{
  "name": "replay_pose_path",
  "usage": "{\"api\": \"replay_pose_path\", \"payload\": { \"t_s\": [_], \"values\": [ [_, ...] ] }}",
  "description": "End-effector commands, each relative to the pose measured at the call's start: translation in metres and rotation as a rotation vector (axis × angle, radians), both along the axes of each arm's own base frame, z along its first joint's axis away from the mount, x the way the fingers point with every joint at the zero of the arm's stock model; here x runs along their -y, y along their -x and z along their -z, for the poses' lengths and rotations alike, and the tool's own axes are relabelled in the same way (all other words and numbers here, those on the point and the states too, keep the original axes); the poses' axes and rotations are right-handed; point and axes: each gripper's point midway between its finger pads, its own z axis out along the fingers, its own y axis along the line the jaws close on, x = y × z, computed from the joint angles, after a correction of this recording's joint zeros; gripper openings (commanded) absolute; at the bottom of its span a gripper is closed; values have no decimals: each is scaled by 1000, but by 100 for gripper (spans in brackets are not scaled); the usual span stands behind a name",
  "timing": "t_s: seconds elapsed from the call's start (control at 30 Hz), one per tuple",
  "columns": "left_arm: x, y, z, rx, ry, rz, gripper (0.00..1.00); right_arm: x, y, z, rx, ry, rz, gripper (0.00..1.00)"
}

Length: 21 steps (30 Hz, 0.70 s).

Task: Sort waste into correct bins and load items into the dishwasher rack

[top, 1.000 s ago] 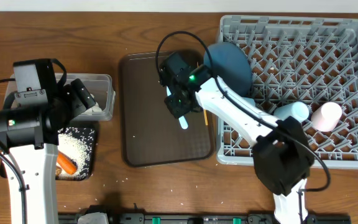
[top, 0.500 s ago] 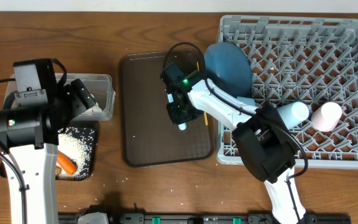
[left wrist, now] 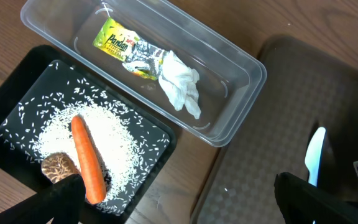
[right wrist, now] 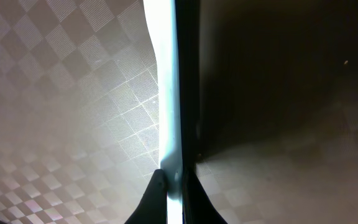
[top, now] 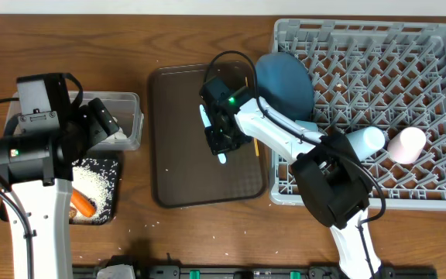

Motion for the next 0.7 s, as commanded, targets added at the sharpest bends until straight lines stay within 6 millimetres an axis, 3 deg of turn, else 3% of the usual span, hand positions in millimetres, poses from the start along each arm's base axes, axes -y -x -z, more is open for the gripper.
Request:
{"api": "replay_pose_path", "payload": {
  "t_s": [0.0, 0.3, 0.4, 0.67],
  "values": [
    [-3, 1, -1, -1, -8, -6, 98, 1, 5, 12, -32, 3, -12, 1],
    [-3, 1, -1, -1, -8, -6, 98, -5, 10, 12, -28, 3, -31, 1],
    [-3, 1, -1, -1, -8, -6, 98, -8, 13, 12, -27, 3, -41, 10],
    [-3, 1, -1, -1, -8, -6, 98, -13, 15, 12, -14, 4, -65, 1]
  ]
}}
